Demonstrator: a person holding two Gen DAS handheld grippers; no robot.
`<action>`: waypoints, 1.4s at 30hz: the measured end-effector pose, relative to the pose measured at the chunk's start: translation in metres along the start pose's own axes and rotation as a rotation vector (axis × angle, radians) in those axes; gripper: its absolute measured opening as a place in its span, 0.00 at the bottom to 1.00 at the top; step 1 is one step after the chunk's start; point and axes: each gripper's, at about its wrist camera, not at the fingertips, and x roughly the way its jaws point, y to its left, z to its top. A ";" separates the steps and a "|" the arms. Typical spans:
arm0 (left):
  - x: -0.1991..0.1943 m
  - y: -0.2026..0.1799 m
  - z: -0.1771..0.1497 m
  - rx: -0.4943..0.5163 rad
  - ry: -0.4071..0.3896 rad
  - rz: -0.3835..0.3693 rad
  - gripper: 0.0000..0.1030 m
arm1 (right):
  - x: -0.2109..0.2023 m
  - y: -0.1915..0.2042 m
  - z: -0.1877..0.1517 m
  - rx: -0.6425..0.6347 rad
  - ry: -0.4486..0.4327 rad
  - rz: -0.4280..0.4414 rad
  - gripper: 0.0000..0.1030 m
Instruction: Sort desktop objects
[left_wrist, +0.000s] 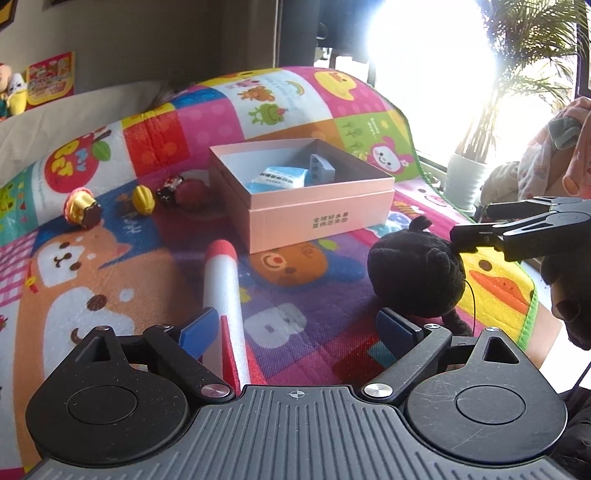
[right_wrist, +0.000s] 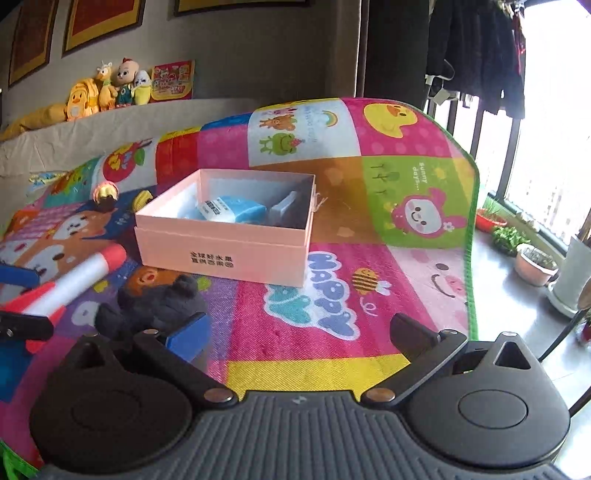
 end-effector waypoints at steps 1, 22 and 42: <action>-0.001 0.001 0.001 -0.005 -0.003 0.001 0.93 | 0.002 0.003 0.001 0.003 0.007 0.023 1.00; 0.021 -0.012 0.036 0.013 -0.046 -0.084 0.97 | 0.019 0.102 -0.018 -0.311 0.062 0.293 1.00; -0.007 0.033 0.042 -0.107 -0.102 0.034 0.98 | 0.033 0.024 0.021 0.165 0.171 0.365 0.59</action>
